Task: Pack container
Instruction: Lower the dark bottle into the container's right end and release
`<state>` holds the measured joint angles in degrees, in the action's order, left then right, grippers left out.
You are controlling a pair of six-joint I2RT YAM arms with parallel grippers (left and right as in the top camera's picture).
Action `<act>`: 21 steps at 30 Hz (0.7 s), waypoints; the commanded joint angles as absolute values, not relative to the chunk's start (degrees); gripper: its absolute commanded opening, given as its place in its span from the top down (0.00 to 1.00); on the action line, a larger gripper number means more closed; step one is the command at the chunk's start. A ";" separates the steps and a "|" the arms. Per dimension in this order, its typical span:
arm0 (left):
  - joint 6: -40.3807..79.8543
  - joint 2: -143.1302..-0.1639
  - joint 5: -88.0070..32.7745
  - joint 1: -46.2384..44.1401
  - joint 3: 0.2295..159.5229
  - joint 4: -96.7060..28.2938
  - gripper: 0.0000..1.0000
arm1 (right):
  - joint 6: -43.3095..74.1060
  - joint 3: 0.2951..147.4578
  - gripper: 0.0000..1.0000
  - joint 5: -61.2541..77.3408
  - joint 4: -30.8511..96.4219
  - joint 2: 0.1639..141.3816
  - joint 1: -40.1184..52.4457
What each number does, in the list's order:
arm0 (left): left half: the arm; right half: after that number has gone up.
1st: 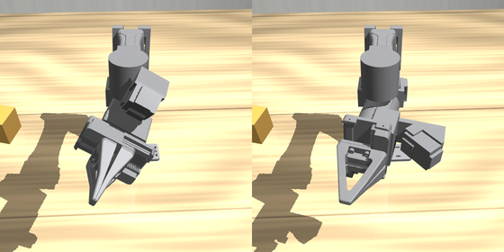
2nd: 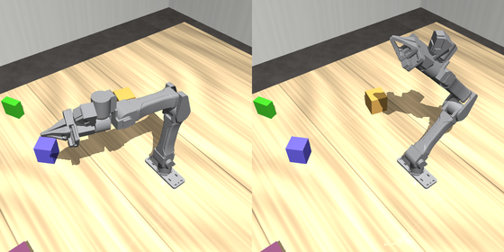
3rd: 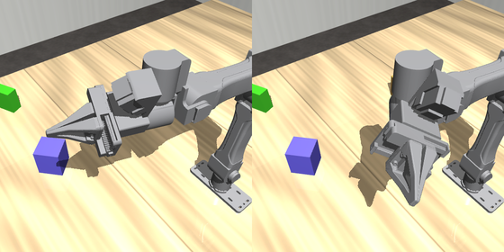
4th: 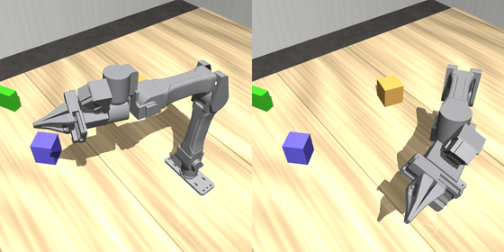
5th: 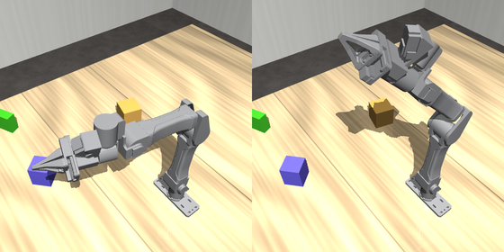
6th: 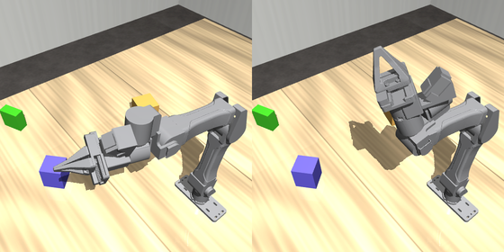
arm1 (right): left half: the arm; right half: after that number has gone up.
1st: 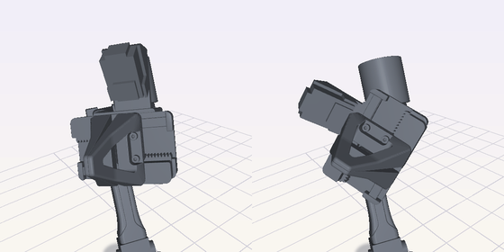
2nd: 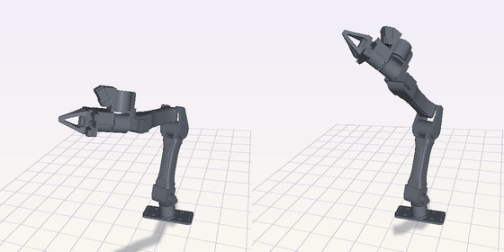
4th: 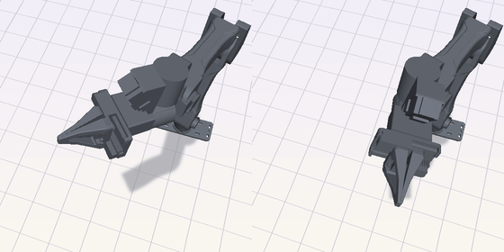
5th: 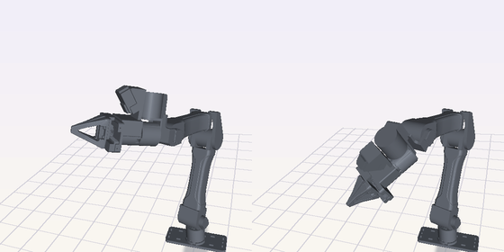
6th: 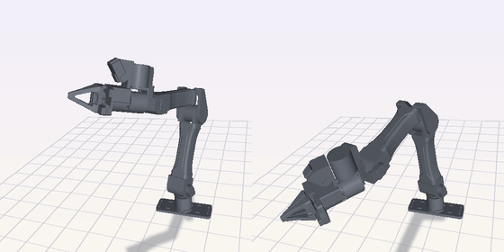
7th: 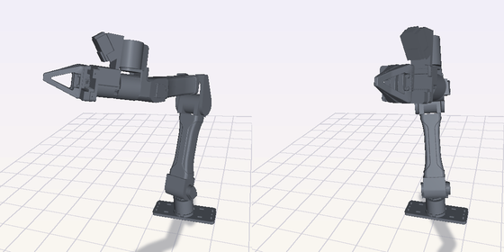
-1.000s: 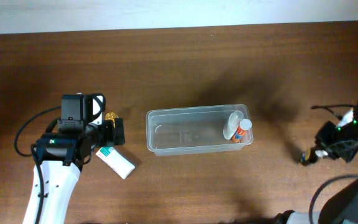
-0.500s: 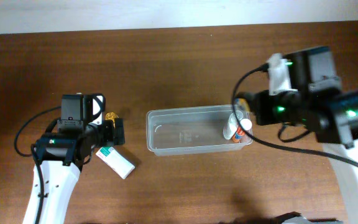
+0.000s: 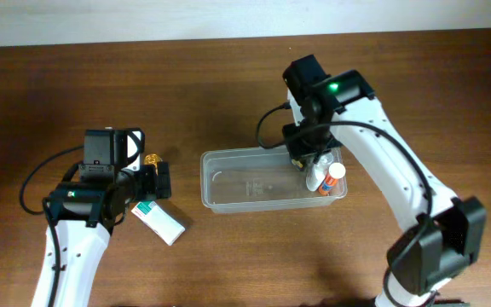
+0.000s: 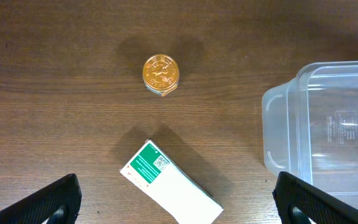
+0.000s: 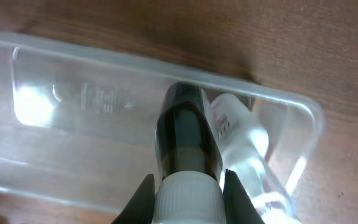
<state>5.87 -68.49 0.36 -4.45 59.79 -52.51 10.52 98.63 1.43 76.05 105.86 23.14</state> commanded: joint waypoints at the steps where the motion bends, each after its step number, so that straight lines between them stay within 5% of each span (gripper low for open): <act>1: 6.42 -68.79 -0.03 -4.23 60.86 -52.34 0.00 | 10.72 97.93 0.87 0.32 73.28 106.39 23.59; 16: 6.39 -68.79 -0.05 -4.23 60.86 -52.36 0.01 | 10.79 88.07 0.86 -4.21 66.52 106.45 23.53; 18: 6.42 -68.79 -0.05 -4.23 60.86 -52.34 0.01 | 10.79 88.07 0.74 -4.58 66.57 106.45 23.55; 21: 6.42 -68.79 -0.05 -4.23 60.86 -52.36 0.01 | 10.79 88.07 0.69 -4.58 66.57 106.45 23.55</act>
